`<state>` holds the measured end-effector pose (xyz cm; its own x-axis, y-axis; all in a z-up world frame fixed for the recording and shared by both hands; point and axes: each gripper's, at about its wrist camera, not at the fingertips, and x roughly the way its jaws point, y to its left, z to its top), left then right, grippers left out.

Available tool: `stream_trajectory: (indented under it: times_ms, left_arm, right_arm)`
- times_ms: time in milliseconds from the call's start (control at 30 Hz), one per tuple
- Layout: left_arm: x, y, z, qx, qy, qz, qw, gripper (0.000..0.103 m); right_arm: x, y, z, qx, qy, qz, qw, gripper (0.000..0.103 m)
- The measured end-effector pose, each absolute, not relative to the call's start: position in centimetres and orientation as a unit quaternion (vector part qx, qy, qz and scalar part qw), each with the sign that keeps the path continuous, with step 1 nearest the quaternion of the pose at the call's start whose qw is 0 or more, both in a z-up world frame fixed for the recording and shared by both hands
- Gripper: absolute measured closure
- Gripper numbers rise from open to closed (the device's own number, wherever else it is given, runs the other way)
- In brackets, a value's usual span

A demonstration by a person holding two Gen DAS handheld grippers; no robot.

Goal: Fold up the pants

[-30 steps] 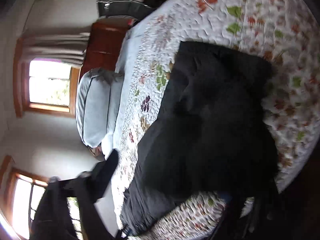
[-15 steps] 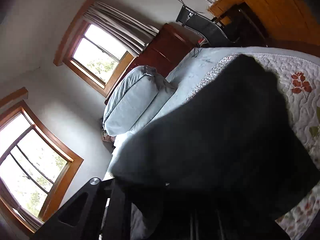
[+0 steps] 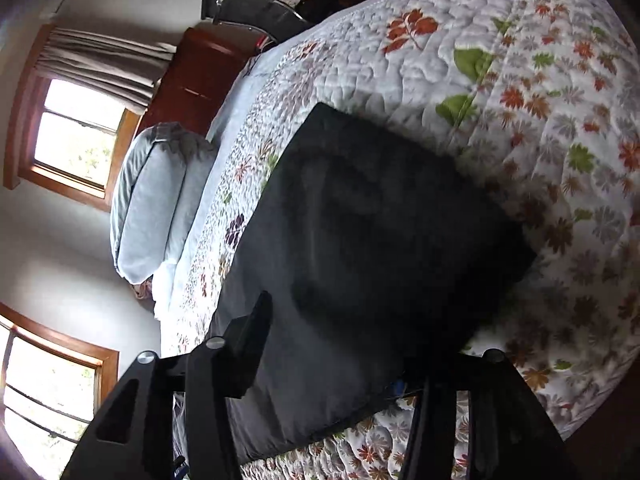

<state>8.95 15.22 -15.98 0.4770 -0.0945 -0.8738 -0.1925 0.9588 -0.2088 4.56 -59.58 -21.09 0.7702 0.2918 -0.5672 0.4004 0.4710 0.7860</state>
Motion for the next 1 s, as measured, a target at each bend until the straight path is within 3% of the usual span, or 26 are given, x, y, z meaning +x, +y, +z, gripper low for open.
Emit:
stream_trajectory:
  times_ms: [267,333,400,633,733,800,833,1000]
  left_arm:
    - [7.6,16.7,-15.7,-0.168,0.495,0.049,0.851,0.003]
    - [7.7,16.5,-15.8,-0.159,0.494,0.051,0.853,0.003]
    - [7.7,16.0,-15.8,-0.143,0.495,0.057,0.855,0.003]
    - [6.1,16.2,-14.9,-0.15,0.492,0.061,0.855,0.003]
    - [5.8,16.7,-15.1,-0.158,0.498,0.062,0.85,0.003]
    - [5.3,17.1,-14.8,-0.166,0.495,0.069,0.85,0.003]
    - [5.1,17.3,-14.6,-0.17,0.491,0.073,0.851,0.003]
    - [3.7,18.2,-13.0,-0.186,0.464,0.111,0.859,0.003]
  right_arm:
    - [1.0,-60.2,-21.3,0.506,0.33,-0.068,0.794,0.053]
    - [1.2,-60.4,-21.2,0.485,0.342,-0.076,0.801,0.059]
    - [2.1,-60.4,-20.8,0.455,0.352,-0.097,0.812,0.077]
    - [1.8,-59.7,-19.1,0.426,0.357,-0.11,0.824,0.077]
    - [0.6,-60.7,-21.4,0.467,0.367,-0.101,0.798,0.072]
    - [-0.7,-61.0,-21.7,0.488,0.351,-0.097,0.793,0.048]
    - [-1.3,-61.1,-21.7,0.49,0.346,-0.103,0.794,0.043]
    - [-3.8,-61.6,-21.5,0.521,0.313,-0.089,0.789,0.042]
